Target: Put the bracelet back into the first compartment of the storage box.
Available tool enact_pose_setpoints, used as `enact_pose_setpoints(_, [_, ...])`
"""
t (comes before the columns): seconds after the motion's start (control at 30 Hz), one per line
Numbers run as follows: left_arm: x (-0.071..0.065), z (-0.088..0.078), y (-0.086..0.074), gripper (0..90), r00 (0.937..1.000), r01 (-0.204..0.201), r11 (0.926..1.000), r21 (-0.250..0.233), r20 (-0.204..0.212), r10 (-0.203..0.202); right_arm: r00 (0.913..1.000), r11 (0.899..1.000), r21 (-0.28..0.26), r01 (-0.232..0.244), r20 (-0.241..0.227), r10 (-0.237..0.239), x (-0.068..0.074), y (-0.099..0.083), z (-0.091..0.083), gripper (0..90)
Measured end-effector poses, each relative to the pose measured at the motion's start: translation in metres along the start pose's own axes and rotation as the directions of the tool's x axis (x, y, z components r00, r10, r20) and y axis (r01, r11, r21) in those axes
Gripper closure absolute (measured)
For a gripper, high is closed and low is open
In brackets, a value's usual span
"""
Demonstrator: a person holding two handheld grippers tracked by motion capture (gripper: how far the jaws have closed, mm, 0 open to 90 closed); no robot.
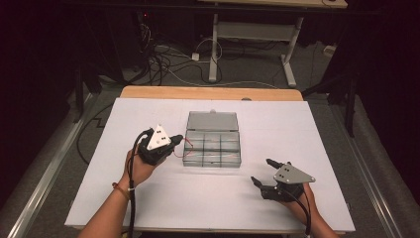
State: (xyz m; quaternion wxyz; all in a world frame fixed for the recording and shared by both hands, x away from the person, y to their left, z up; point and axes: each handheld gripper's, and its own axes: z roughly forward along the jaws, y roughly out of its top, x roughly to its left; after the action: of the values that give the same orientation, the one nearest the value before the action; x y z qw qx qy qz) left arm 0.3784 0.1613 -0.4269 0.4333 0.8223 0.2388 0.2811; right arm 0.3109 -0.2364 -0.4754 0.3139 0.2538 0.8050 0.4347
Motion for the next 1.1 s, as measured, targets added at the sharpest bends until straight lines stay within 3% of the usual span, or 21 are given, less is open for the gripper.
enact_pose_setpoints(0.63, [0.009, 0.031, 0.018, 86.3, 0.9994, -0.024, 0.9995, 0.020, -0.023, 0.025, 1.0000, 1.000, -0.006, -0.006, 0.004, 0.006, -0.001, -0.001, -0.001, 22.9])
enact_pose_setpoints(1.1, [0.016, 0.054, 0.025, 86.3, 0.9993, -0.021, 0.9988, 0.045, -0.028, 0.022, 0.9998, 1.000, 0.002, -0.004, 0.017, 0.004, -0.003, -0.004, -0.003, 22.4])
